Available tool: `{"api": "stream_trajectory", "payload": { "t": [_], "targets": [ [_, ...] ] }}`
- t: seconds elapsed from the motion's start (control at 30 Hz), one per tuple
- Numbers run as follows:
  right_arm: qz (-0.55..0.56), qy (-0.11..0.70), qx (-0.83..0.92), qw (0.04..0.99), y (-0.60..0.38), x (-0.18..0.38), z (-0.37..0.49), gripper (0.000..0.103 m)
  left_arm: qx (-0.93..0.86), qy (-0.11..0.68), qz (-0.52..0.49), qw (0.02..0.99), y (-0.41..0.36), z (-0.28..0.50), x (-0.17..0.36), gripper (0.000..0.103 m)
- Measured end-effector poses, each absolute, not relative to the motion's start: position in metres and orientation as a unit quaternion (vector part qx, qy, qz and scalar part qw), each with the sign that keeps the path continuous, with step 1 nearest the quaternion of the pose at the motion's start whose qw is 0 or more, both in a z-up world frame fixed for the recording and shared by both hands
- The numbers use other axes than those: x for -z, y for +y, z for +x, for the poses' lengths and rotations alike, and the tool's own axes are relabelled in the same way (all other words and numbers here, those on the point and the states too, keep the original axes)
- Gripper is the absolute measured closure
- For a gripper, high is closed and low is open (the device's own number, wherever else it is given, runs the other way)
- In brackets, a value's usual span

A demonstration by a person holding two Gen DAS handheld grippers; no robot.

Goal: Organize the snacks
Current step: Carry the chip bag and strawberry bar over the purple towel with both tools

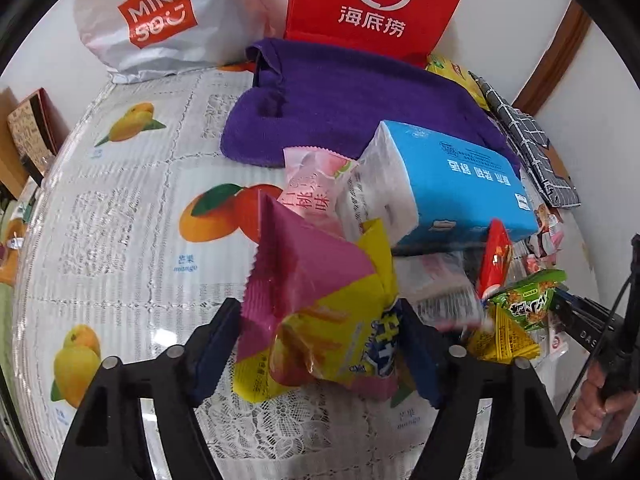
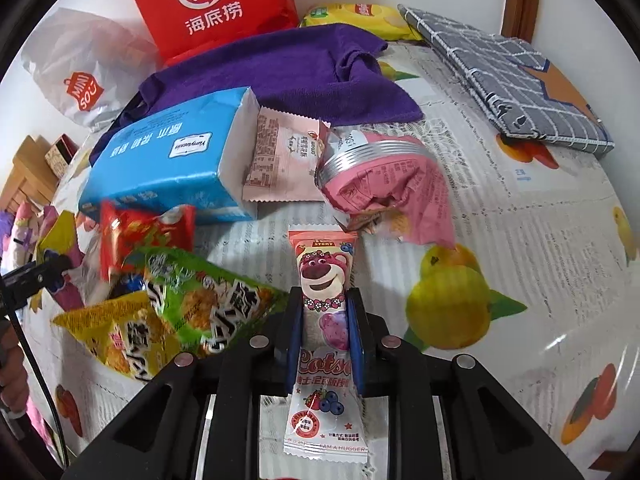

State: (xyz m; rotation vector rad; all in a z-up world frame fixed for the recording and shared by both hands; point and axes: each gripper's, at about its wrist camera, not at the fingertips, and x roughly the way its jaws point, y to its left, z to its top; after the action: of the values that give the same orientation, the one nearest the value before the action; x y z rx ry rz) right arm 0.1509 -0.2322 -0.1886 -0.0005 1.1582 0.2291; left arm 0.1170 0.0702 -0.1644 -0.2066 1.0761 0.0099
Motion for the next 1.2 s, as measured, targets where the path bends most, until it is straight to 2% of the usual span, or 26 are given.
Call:
{"api": "stream_trajectory", "payload": {
  "t": [0.07,0.1,0.57,1.2],
  "targets": [
    [-0.003,0.541,-0.109,0.834,-0.235,0.183,0.146,0.083,-0.007,0.505,-0.088,0.859,0.070,0.111,0.159,0.039],
    [-0.003,0.540,-0.109,0.835,-0.236,0.181,0.144,0.083,-0.004,0.502,-0.091,0.860,0.072,0.108,0.155,0.048],
    [0.011,0.492,-0.118,0.862,-0.240,0.129,0.117,0.084,-0.001,0.466,-0.098,0.880,0.076,0.068,0.113,0.049],
    [0.005,0.439,-0.124,0.890,-0.237,0.076,0.114,0.084,0.038,0.430,-0.098,0.897,0.051,0.073,0.073,0.051]
  ]
}}
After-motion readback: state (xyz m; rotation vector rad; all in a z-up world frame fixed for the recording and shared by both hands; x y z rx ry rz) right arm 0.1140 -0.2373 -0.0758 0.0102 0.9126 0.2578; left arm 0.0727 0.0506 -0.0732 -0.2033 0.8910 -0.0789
